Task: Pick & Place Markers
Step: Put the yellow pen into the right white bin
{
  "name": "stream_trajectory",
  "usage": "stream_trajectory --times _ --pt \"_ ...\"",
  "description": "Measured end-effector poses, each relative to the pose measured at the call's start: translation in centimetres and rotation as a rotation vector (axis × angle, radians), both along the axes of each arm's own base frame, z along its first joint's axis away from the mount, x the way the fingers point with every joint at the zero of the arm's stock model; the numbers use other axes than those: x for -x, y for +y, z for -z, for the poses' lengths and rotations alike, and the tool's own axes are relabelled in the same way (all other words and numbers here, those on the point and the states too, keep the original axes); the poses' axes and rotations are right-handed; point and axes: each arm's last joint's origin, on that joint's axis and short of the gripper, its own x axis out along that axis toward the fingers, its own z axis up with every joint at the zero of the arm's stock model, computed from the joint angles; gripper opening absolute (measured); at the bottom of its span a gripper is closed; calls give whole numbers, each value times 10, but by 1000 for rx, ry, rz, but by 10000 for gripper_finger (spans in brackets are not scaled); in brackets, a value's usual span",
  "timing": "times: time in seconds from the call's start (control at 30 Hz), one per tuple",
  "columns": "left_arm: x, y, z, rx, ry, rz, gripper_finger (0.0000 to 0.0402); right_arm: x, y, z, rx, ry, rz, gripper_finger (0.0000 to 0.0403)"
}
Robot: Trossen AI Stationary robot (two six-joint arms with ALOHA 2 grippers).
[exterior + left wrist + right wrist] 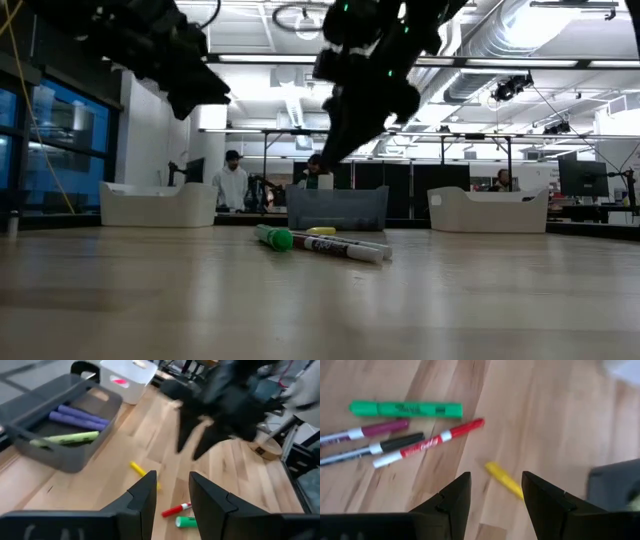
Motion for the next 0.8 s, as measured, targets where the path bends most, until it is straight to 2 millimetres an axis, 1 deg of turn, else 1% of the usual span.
stream_trajectory --times 0.1,0.17,0.3,0.4,0.57,0.7,0.8 --pt "3 -10 -6 -19 -25 24 113 0 -12 10 -33 30 -2 165" --pt "5 -16 -9 -25 -28 29 113 1 -19 13 -44 37 -19 165" --pt "11 -27 -12 -20 -17 26 113 2 -30 16 -4 39 -96 165" --pt "15 -36 -12 -19 2 43 113 1 -34 19 52 40 -176 165" --pt "18 -51 -14 -20 8 60 113 -3 -37 34 106 63 -277 165" --pt "19 -60 -17 -44 -5 73 113 -6 -43 47 131 81 -307 165" --pt "20 -65 -19 -50 -14 71 113 -7 -50 53 142 80 -308 165"
